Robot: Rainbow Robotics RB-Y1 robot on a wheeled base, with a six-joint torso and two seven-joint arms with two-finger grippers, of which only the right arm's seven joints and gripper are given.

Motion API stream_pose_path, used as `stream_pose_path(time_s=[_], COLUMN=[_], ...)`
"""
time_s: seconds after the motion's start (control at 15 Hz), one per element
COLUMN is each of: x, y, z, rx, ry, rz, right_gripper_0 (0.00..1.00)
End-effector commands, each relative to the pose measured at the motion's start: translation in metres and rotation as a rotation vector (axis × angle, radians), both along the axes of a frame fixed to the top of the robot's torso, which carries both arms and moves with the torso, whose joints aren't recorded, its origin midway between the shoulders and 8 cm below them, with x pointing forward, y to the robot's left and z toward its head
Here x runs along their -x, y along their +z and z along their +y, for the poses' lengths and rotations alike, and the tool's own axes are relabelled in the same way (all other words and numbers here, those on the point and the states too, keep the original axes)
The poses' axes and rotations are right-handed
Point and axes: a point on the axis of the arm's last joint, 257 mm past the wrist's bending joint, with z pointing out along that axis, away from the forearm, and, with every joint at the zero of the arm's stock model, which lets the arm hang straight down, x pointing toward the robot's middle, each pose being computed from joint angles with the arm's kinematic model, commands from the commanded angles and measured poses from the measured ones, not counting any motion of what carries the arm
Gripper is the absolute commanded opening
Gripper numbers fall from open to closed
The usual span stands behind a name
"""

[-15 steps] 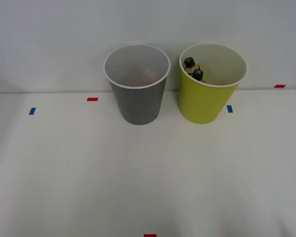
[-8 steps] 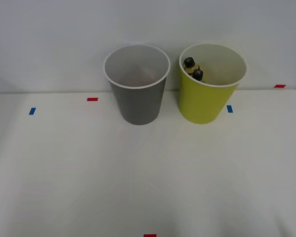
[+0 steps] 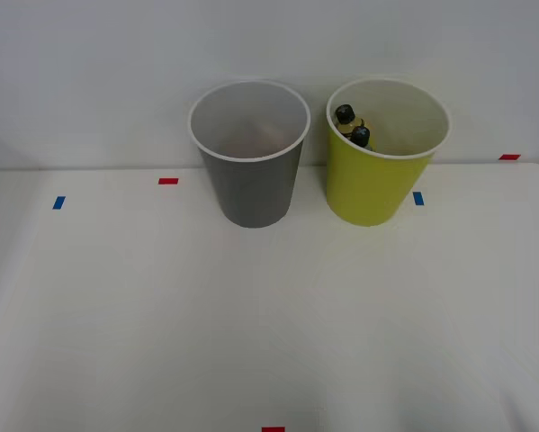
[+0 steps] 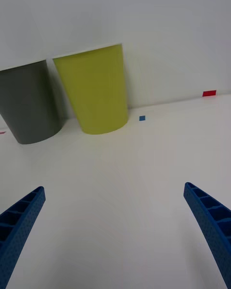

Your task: Put cans in the gray bin, plastic bottles in the light green bin

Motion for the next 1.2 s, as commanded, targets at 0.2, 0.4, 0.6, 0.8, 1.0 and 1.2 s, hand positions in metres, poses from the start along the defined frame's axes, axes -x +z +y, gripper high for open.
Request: stream_pose_path(time_s=[0.2, 0.4, 0.6, 0.8, 1.0, 1.2], x=[0.0, 0.0, 0.0, 0.0, 0.0, 0.0], y=[0.0005, 0.0005, 0.0005, 0.0005, 0.0005, 0.0005], z=[-0.0001, -0.0001, -0.0001, -0.0001, -0.0001, -0.0001], rx=[0.001, 0.001, 0.001, 0.001, 0.001, 0.001], ry=[-0.001, -0.001, -0.001, -0.001, -0.001, -0.001], rz=[-0.002, -0.002, -0.002, -0.002, -0.002, -0.002], right_gripper_0=[1.0, 1.0, 1.0, 1.0, 1.0, 1.0])
